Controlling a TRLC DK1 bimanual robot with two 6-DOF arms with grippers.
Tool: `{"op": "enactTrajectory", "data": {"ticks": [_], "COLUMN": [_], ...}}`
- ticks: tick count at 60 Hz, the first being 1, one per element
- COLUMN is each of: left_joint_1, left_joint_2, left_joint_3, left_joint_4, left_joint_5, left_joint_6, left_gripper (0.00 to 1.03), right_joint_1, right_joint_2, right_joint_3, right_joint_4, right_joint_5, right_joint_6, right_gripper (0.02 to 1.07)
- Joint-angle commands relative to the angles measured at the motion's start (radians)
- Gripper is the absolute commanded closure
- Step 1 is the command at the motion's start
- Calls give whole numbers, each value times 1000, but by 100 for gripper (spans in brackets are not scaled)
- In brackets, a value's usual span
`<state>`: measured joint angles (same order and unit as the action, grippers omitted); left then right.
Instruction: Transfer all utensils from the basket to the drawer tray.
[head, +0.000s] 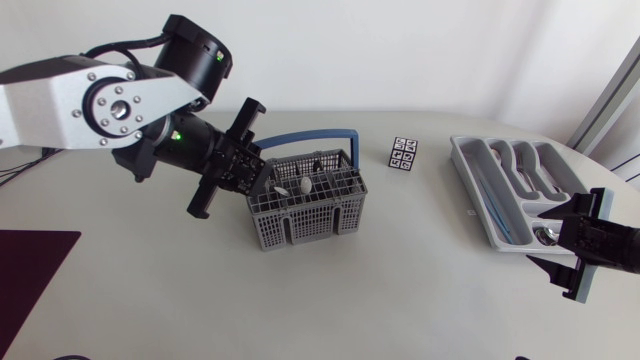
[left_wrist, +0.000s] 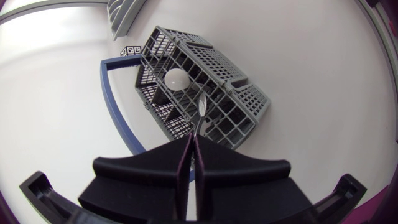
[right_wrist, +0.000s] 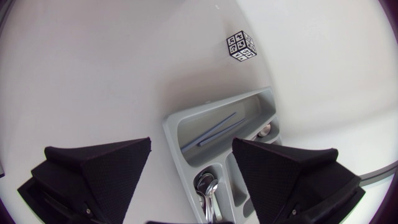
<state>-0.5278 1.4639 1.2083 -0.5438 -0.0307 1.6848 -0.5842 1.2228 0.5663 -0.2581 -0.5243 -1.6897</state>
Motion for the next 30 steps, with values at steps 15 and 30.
{"op": "enactTrajectory", "data": {"ticks": [15,30], "left_joint_1": [-5,-5], "left_joint_2": [93,110], "left_joint_3": [143,212], "left_joint_4": [-58,-128], "left_joint_5": [25,46], "left_joint_6": [50,49], "left_gripper": [100,100], "right_joint_1": [30,43], "right_joint_2": [-6,-14], "right_joint_3": [-32,-37], "right_joint_4": [-4,-10], "right_joint_5": [-6,-6], "right_joint_6": [15,18], "right_gripper": [12,12]}}
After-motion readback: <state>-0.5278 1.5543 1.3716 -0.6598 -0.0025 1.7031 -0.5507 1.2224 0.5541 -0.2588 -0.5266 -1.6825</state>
